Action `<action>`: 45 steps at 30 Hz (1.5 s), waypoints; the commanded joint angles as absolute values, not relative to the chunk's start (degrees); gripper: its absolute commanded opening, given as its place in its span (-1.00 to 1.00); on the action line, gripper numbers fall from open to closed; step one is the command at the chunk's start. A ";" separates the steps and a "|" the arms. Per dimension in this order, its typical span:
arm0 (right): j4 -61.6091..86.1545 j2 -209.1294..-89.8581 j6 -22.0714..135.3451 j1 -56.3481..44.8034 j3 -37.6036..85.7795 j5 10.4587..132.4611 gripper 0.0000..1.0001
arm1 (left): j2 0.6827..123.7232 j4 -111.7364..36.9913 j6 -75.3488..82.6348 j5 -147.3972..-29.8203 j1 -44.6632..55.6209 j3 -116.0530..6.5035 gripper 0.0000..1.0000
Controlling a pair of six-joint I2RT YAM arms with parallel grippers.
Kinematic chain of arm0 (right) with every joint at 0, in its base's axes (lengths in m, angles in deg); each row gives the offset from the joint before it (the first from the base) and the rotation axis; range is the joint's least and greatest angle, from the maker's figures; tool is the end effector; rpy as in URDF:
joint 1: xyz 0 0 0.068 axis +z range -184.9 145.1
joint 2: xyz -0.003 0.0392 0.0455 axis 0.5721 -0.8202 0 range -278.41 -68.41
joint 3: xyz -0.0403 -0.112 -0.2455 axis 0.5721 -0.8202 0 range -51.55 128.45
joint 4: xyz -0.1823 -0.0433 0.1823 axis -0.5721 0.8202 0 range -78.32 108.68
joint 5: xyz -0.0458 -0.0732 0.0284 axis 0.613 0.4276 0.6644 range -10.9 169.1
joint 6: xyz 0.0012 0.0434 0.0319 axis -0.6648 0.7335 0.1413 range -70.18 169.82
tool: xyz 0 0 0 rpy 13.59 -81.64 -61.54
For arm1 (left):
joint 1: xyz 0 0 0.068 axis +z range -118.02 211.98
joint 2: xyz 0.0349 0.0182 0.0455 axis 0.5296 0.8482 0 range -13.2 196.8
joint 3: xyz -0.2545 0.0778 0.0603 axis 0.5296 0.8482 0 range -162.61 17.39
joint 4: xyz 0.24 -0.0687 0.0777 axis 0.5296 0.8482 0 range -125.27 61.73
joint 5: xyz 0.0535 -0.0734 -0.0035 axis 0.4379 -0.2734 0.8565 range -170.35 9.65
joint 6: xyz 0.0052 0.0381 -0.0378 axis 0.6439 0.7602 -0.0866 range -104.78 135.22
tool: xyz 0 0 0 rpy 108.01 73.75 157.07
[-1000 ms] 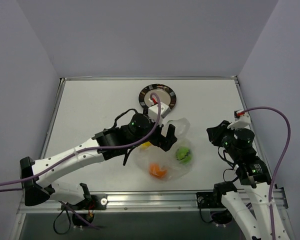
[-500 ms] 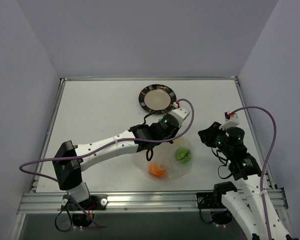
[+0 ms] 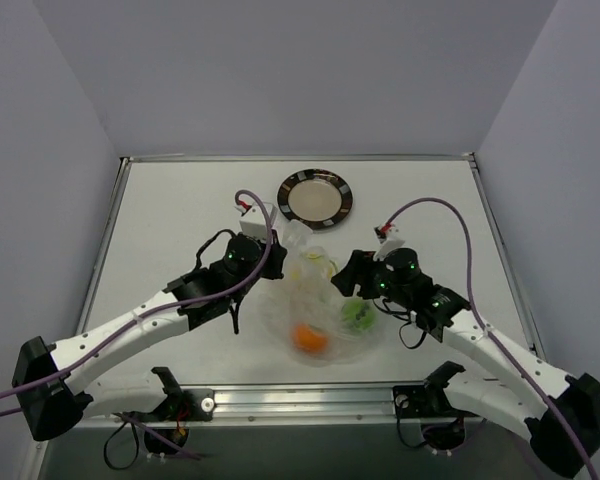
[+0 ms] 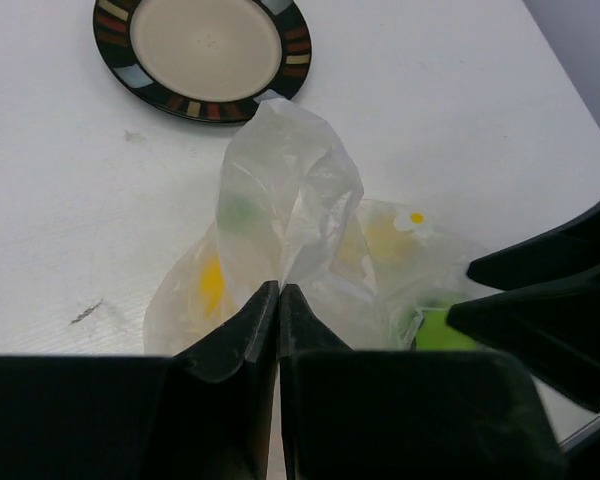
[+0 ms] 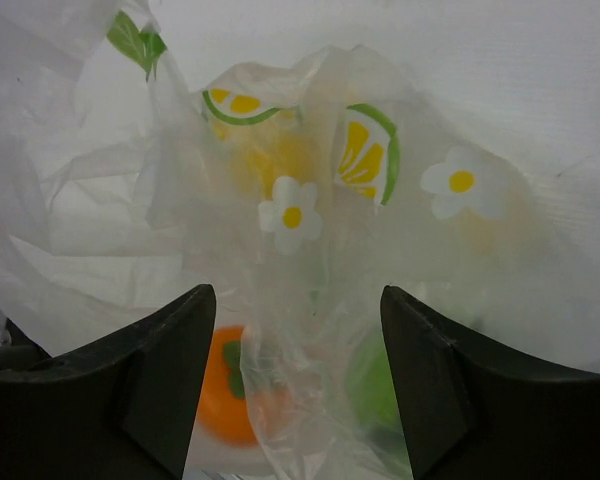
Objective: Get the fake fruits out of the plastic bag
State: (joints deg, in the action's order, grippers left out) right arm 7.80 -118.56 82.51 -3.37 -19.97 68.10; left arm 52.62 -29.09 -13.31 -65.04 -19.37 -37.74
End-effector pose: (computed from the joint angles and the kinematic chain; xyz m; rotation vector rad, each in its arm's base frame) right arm 0.1732 0.1143 0.2674 -0.1236 1.9286 0.9475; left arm 0.1743 -0.2029 0.3364 0.1908 1.9073 -0.7117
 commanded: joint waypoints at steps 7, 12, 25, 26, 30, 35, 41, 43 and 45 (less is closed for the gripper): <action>5.88 -130.72 78.57 10.96 -12.52 88.59 0.12 | 44.55 -31.06 -20.90 -61.81 -19.09 -28.84 -0.95; 5.79 -134.24 77.25 19.05 -10.51 89.65 0.26 | 41.20 -31.22 -23.18 -60.22 -19.09 -23.48 -0.95; 3.69 -145.04 77.51 24.08 -5.85 94.66 0.41 | 34.88 -32.89 -25.56 -58.73 -19.17 -13.29 -0.95; 2.98 -147.23 77.51 24.08 -5.50 94.48 0.45 | 34.35 -32.81 -25.56 -58.90 -19.17 -12.84 -0.95; -0.80 -151.29 77.42 24.16 -3.30 91.85 0.46 | 33.64 -33.59 -25.82 -59.51 -19.09 -11.00 -0.95; -2.21 -152.18 76.90 24.16 -1.80 96.32 -0.47 | 33.20 -34.04 -27.14 -59.87 -19.17 -8.72 -0.95; 2.70 -143.06 75.23 21.54 -2.85 100.89 -1.00 | 31.01 -32.46 -28.37 -59.17 -19.09 -7.92 -0.95; 6.29 -139.10 74.87 20.22 -4.08 101.77 -1.00 | 30.66 -32.11 -28.28 -57.51 -19.09 -8.09 -0.95; 8.76 -132.60 75.48 17.14 -5.22 101.25 -1.00 | 30.48 -32.54 -28.20 -57.06 -19.09 -8.18 -0.95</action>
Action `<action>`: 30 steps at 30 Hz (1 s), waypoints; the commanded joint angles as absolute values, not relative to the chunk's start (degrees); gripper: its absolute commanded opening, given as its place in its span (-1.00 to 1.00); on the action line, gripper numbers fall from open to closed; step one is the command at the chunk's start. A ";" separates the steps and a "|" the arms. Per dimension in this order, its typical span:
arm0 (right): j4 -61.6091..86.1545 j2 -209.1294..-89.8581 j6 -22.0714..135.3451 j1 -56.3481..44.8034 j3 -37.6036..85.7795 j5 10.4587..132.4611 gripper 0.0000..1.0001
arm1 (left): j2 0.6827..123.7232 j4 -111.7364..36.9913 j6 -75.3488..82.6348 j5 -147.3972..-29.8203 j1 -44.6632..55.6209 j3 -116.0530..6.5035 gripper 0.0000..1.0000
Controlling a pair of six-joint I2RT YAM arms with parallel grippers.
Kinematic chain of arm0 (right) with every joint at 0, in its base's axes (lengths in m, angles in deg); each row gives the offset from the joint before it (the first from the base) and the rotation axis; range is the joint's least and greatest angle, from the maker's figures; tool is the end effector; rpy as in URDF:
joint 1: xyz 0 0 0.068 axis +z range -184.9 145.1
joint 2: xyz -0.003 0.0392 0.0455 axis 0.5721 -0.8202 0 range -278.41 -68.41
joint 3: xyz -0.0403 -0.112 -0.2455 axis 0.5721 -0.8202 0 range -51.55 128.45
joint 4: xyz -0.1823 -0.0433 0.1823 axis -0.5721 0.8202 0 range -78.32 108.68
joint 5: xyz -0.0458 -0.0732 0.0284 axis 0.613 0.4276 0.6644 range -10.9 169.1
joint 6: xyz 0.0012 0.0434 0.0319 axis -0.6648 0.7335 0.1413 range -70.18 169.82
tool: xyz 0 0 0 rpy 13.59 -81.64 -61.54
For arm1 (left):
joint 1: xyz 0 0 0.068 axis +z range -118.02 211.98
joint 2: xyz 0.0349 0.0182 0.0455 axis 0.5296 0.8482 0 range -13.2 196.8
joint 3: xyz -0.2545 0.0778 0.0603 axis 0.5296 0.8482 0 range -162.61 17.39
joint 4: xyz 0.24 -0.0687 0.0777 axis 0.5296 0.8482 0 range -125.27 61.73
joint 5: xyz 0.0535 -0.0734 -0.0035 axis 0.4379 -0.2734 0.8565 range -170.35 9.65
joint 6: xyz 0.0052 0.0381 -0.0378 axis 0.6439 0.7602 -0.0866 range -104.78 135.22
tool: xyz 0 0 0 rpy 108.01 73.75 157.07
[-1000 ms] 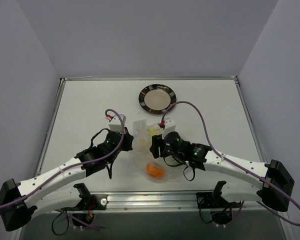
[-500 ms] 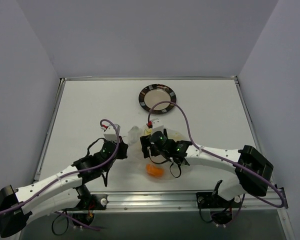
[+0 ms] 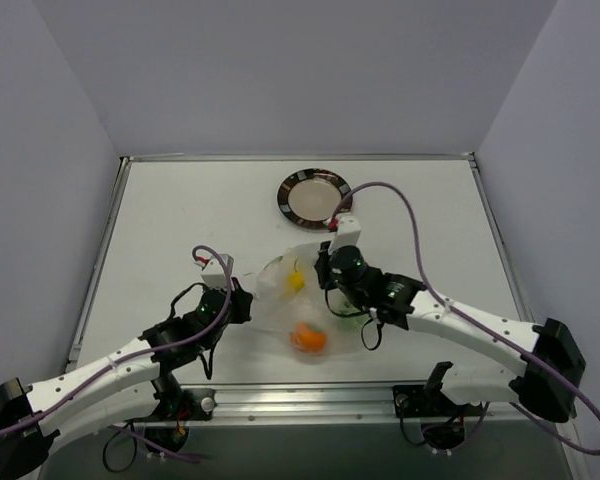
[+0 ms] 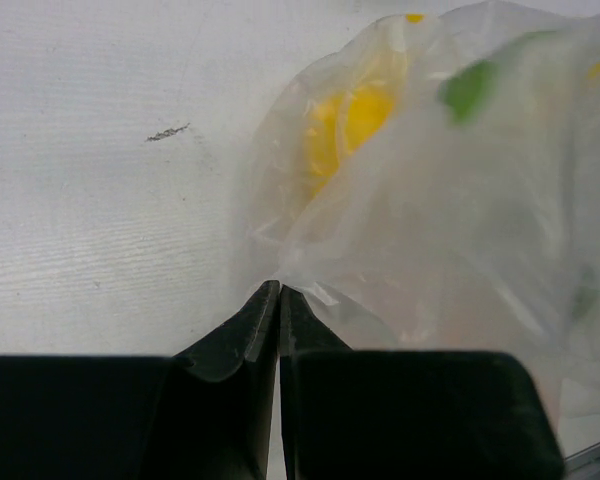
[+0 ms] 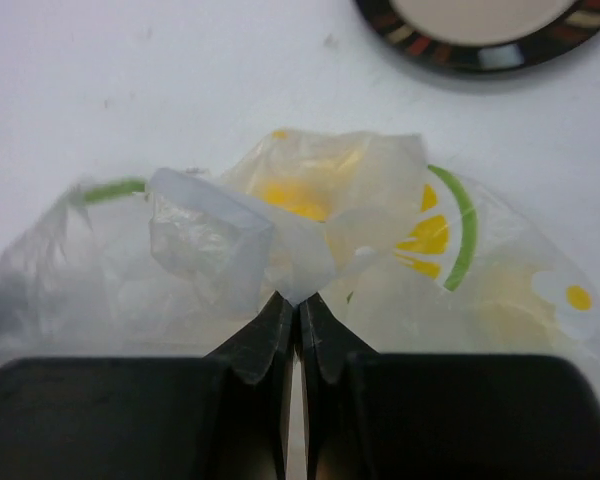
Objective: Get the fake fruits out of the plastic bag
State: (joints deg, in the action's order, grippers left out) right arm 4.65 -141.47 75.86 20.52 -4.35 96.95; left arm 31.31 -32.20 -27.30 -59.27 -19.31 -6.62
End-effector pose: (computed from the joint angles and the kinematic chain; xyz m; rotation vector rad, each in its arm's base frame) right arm 0.1745 0.2340 0.2784 -0.2793 1.9199 0.6705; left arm 0.1228 -0.1328 0.2261 -0.0905 2.0198 -0.7045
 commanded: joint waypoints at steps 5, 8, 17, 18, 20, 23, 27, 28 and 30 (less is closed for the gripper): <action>17.21 -120.46 80.31 9.67 -10.41 102.65 -0.85 | 32.85 -34.30 -27.67 -56.62 -19.17 -9.15 -0.95; 20.46 -117.29 84.97 7.29 -12.95 105.82 -0.86 | 33.82 -34.30 -27.32 -55.57 -19.17 -10.03 -0.95; 20.29 -121.85 94.62 4.65 -19.11 105.72 -0.92 | 33.55 -37.64 -27.49 -55.56 -19.26 -9.68 -0.95; 19.68 -121.68 95.69 4.65 -20.68 106.17 -0.94 | 33.47 -37.73 -27.67 -55.56 -19.26 -9.50 -0.95; 19.24 -120.62 97.45 4.65 -22.45 106.87 -0.95 | 33.47 -38.43 -27.84 -56.09 -19.26 -9.50 -0.95; 19.24 -118.51 99.04 4.56 -25.35 108.98 -0.92 | 34.43 -40.09 -28.28 -59.24 -19.26 -9.41 -0.95; 19.24 -118.25 94.06 4.04 -23.08 106.98 -0.73 | 37.77 -42.65 -28.02 -63.64 -20.14 -9.41 -0.95; 19.41 -118.33 92.47 4.12 -19.94 105.40 -0.20 | 39.17 -43.00 -27.67 -64.17 -20.49 -9.67 -0.95; 21.24 -118.77 90.00 4.39 -16.06 102.32 0.61 | 40.14 -43.53 -27.58 -65.05 -21.28 -9.94 -0.95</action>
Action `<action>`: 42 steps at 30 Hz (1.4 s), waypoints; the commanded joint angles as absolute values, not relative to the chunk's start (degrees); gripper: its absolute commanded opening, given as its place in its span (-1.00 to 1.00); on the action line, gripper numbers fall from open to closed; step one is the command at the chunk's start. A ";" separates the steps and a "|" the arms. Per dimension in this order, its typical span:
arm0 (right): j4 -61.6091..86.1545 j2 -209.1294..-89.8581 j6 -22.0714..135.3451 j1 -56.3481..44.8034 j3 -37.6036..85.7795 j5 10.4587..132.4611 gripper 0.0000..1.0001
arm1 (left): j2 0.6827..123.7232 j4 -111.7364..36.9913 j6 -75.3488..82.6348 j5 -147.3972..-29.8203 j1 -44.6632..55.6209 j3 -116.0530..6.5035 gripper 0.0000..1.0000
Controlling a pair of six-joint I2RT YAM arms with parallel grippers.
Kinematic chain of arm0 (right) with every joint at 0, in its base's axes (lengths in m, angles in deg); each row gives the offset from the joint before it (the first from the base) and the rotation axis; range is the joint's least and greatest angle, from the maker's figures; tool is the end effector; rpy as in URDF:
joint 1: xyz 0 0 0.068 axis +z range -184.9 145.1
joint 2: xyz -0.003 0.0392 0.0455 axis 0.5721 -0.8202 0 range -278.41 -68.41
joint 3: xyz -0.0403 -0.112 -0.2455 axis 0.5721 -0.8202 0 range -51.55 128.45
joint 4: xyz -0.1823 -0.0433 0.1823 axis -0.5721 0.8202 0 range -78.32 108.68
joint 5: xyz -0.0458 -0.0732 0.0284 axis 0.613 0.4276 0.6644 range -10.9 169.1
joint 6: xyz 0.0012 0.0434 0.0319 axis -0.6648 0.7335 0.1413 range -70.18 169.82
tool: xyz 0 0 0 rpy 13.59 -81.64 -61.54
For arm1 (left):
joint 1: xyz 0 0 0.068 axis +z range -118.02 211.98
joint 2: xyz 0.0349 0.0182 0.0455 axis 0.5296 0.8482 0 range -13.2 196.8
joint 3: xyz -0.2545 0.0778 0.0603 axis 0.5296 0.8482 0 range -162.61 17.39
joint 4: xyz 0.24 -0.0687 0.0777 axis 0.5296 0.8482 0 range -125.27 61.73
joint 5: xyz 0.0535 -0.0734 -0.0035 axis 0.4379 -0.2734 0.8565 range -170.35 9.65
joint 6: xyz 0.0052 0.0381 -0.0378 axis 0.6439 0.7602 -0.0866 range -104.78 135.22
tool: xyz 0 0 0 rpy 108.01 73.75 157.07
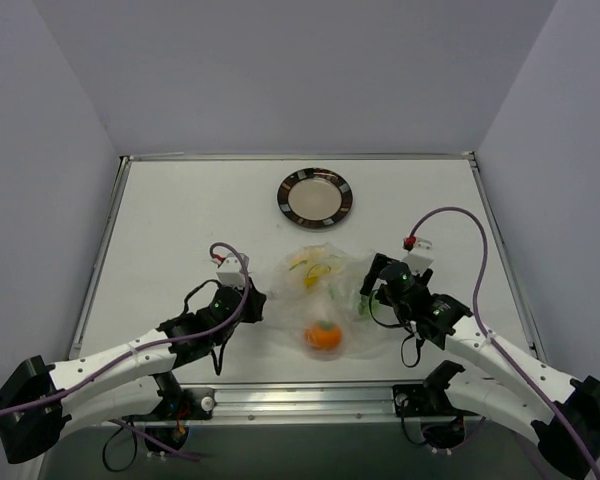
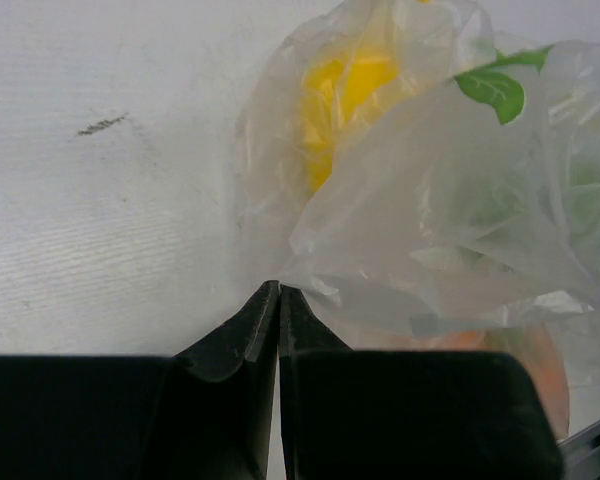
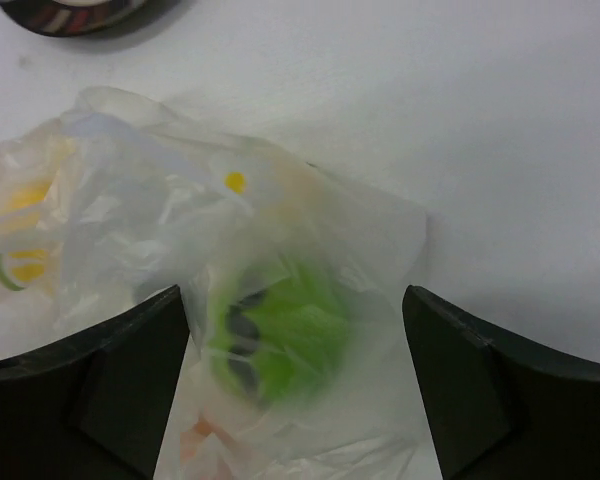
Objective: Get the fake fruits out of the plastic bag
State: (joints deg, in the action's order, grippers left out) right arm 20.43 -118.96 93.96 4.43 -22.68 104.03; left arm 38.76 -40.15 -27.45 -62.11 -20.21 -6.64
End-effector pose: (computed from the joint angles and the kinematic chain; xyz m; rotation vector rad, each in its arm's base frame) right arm 0.1592 0.1111 0.2288 0.3471 2.0488 0.4452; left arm 0.1320 -0.1519 0.2175 -0.0463 2.0328 -0.7651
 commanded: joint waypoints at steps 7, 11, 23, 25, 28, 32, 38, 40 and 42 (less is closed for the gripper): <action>26.79 -118.60 86.30 14.82 -2.95 106.08 0.44 | 39.53 -44.67 -28.28 -64.97 -21.63 -9.85 -0.95; 26.36 -124.03 86.83 19.49 1.09 106.96 -0.03 | 39.36 -44.24 -28.11 -64.88 -21.72 -10.03 -0.95; 28.29 -129.75 87.18 32.69 5.59 114.54 0.84 | 38.74 -41.86 -27.14 -64.79 -21.72 -12.40 -0.95; 28.29 -132.47 87.17 34.18 5.06 112.25 0.93 | 39.18 -40.99 -26.62 -65.23 -21.72 -13.36 -0.95; 27.85 -135.82 87.09 34.80 3.57 111.01 0.97 | 39.62 -38.88 -25.74 -66.55 -21.55 -15.82 -0.85; 27.67 -136.97 88.23 32.35 0.49 119.42 0.69 | 39.10 -35.98 -24.68 -68.74 -21.37 -18.37 -0.64; 26.00 -131.96 88.49 22.34 -4.78 117.16 -0.52 | 36.19 -28.68 -21.26 -72.96 -19.97 -23.38 0.39; 25.92 -131.35 89.81 21.35 -7.23 115.67 -0.74 | 37.15 -26.84 -19.68 -74.45 -19.79 -27.05 0.72; 24.78 -130.47 90.51 21.35 -9.00 114.09 -0.77 | 38.73 -26.66 -18.62 -77.35 -19.79 -29.44 0.88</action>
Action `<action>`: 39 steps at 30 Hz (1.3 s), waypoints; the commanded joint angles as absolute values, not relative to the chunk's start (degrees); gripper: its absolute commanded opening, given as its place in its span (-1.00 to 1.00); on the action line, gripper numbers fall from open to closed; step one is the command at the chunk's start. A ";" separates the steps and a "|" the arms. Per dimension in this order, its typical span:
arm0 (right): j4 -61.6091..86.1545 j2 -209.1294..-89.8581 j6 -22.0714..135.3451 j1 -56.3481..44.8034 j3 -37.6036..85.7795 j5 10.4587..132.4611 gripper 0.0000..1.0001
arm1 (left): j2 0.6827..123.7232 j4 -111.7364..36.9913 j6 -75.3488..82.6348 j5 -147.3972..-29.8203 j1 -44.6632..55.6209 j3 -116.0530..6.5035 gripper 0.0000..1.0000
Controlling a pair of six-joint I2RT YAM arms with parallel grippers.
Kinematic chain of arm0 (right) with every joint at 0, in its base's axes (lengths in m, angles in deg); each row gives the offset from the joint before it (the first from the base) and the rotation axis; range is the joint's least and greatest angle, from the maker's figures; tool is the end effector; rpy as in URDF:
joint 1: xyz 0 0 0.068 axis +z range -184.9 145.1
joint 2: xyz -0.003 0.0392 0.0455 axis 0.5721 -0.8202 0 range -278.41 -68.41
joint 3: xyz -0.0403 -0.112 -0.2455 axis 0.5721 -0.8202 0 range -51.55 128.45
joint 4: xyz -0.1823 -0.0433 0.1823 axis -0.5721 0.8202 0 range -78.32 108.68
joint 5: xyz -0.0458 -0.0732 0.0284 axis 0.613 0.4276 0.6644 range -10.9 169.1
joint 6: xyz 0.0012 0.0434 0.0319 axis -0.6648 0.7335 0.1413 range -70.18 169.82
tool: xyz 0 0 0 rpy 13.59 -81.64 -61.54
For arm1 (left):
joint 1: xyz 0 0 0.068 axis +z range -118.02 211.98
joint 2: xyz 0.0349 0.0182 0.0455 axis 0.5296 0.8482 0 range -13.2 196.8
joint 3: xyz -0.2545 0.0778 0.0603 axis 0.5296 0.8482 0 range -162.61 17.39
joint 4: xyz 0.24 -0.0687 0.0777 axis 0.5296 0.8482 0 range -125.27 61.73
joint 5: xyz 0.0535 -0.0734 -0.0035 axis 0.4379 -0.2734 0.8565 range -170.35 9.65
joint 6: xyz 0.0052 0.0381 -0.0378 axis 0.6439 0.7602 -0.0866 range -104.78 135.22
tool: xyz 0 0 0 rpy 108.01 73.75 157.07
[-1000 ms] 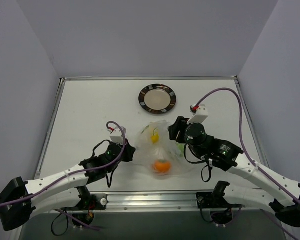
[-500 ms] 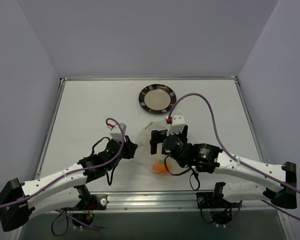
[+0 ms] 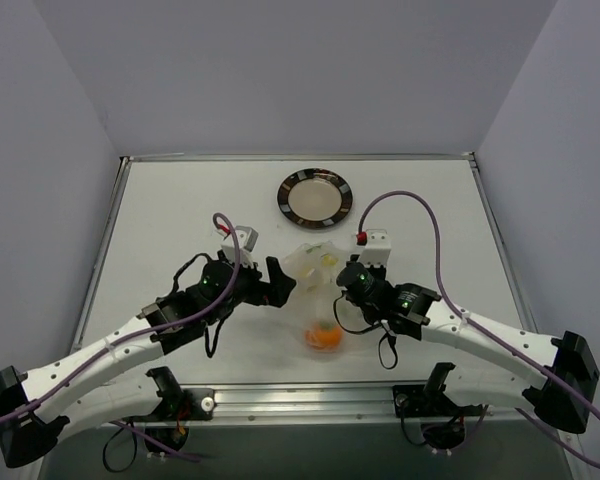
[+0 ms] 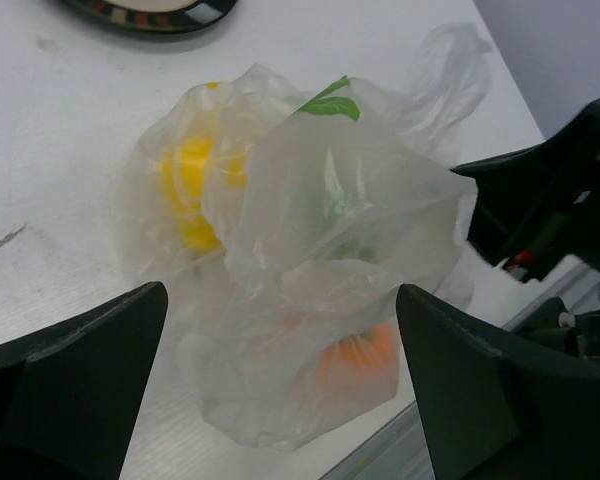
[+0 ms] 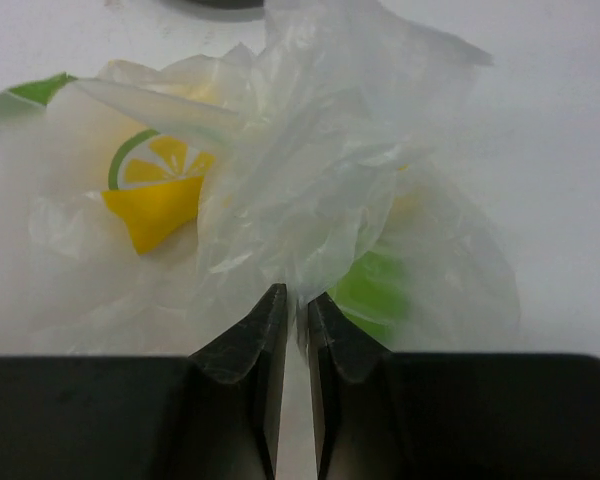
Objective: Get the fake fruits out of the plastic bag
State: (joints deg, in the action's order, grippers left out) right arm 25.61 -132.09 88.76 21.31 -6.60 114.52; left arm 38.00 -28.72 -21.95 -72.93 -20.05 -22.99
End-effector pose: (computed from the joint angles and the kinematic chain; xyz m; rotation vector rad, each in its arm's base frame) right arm 0.1511 0.1887 0.2727 0.0454 2.0468 0.3793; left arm 0.1332 -0.1633 0.2996 0.1624 1.9771 -0.9312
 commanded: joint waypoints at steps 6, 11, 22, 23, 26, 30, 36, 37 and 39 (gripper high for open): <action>24.25 -123.97 92.98 21.26 -13.66 112.24 -0.88 | 54.18 -24.81 -13.00 -82.44 -19.70 -39.37 0.89; 24.25 -122.29 94.11 21.17 -15.33 110.75 -0.87 | 65.80 -25.68 -11.23 -81.05 -18.74 -43.33 0.88; 23.37 -122.81 95.27 20.47 -18.15 112.15 -0.90 | 63.47 -34.29 -16.93 -72.09 -13.38 -33.80 -0.95; 21.71 -123.60 94.74 20.12 -18.15 111.71 -0.91 | 61.70 -34.30 -17.73 -70.08 -11.29 -31.93 -0.95; 15.84 -128.96 91.67 18.19 -17.71 109.61 -0.93 | 54.23 -33.52 -20.19 -64.90 -8.73 -24.90 -0.95; 5.72 -137.91 85.08 14.85 -13.33 105.30 -0.96 | 39.93 -27.47 -22.66 -59.88 -6.78 -19.26 -0.95; 3.15 -144.18 78.56 13.09 -2.94 103.62 -1.00 | 33.19 -23.84 -23.00 -61.35 -5.99 -18.82 -0.95; 3.24 -143.65 78.82 12.48 -3.55 103.54 -1.00 | 33.90 -24.63 -23.36 -62.15 -5.90 -18.47 -0.95; 3.68 -140.33 81.63 11.69 -8.27 103.36 -1.00 | 36.96 -28.56 -24.58 -63.64 -5.82 -16.55 -0.95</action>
State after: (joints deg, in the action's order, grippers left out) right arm 4.15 -144.05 81.72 13.07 -5.29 103.05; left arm 33.06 -26.54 -22.34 -62.30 -6.15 -16.65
